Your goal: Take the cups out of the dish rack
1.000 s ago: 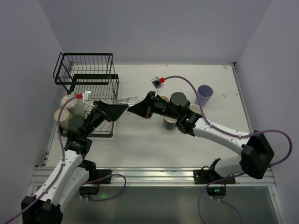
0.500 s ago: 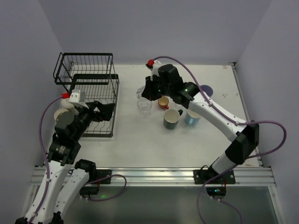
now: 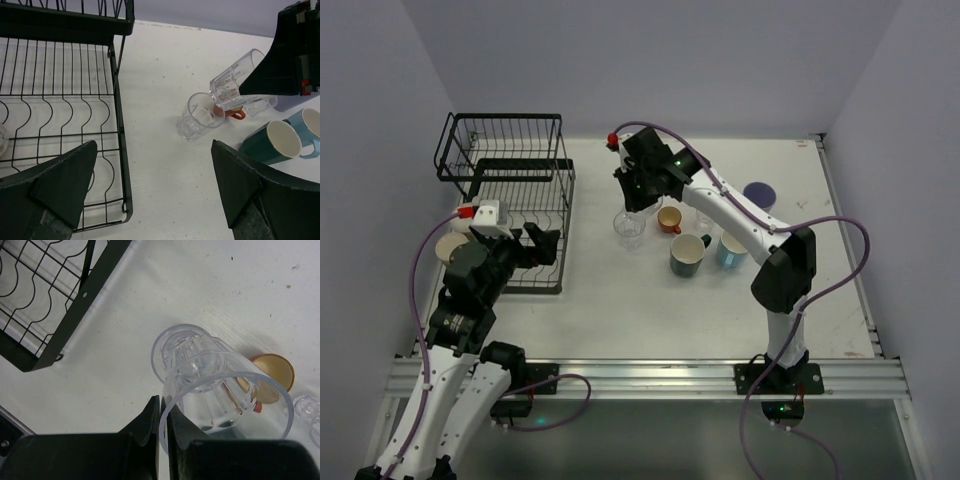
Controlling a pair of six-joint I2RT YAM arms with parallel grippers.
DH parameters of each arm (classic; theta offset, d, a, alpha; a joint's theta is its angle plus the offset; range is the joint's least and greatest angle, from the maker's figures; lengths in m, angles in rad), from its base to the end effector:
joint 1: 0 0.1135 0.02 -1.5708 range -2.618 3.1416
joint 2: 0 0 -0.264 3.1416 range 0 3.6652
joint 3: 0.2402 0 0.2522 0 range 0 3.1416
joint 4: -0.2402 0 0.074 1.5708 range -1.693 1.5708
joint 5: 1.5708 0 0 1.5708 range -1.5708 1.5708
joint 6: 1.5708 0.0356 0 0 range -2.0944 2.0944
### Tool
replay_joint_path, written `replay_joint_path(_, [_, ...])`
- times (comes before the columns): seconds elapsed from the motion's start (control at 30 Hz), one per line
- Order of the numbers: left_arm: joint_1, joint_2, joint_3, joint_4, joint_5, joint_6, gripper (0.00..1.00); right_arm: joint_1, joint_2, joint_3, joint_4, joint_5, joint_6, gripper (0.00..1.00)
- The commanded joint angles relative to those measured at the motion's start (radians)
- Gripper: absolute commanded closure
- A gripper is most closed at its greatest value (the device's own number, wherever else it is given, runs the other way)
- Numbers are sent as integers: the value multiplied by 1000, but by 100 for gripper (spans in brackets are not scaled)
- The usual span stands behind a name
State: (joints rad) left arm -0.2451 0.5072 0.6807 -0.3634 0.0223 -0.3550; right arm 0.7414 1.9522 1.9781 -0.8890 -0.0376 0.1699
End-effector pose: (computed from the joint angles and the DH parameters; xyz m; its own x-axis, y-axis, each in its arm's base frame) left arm 0.1238 -0.0318 0.3224 -0.2634 -0.2923 -0.9193 0.1837 0.9203 -0.3453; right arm 0.3183 0.2933 0.3416 -0.6695 -0.3839 -0.6359 -0.5881 0.7969 0.1381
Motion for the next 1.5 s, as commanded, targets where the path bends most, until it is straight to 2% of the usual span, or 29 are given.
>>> replay_joint_path(0.0, [-8,-7,8,-5,-15,30,0,9,43,100,-90,25,-47,100])
replay_joint_path(0.67, [-16,-7,8,3,-10,31,0,45,200,235,-162,33,-56,100])
replay_joint_path(1.0, [-17,-7,10,-2,-18,31,0,64,241,237,-176,64,-63,100])
replay_joint_path(1.1, [-17,-3,10,-8,-70,27,0,64,244,223,-157,67,-61,100])
replay_joint_path(1.2, [-16,8,14,-23,-130,16,0,64,240,205,-130,82,-56,90])
replay_joint_path(1.23, [-16,11,14,-25,-143,11,0,64,238,203,-119,84,-52,85])
replay_joint_path(1.27, [-14,19,16,-31,-166,8,0,64,232,200,-110,84,-50,73])
replay_joint_path(1.37, [-13,25,16,-42,-215,-9,0,64,202,188,-71,68,-49,60])
replay_joint_path(1.47, [-13,33,23,-68,-301,-30,0,64,157,168,-22,44,-47,57])
